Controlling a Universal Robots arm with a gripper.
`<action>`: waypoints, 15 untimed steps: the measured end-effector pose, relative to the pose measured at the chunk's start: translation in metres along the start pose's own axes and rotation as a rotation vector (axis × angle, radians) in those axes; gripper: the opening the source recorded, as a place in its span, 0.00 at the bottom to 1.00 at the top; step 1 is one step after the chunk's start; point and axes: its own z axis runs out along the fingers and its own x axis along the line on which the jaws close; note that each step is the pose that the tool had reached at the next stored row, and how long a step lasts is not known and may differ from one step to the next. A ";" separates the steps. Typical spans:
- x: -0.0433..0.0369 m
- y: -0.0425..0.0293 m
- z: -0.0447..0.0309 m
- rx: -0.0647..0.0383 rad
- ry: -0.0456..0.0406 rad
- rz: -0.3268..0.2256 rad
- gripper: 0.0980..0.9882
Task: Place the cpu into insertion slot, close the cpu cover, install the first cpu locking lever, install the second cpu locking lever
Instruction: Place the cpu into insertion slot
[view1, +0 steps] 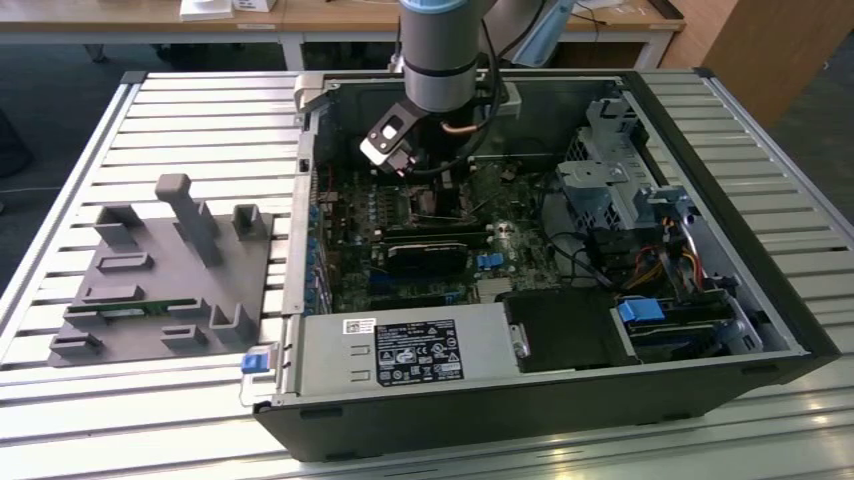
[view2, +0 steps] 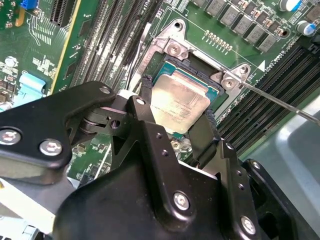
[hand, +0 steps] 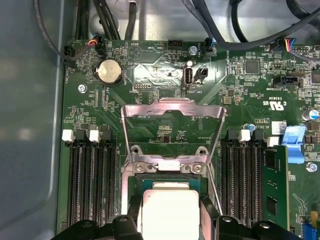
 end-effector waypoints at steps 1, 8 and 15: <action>0.0001 0.0000 0.0004 0.000 0.0000 0.000 0.50; 0.0003 -0.0002 0.0023 0.000 -0.0004 0.000 0.50; 0.0004 -0.0002 0.0027 0.000 -0.0001 0.000 0.50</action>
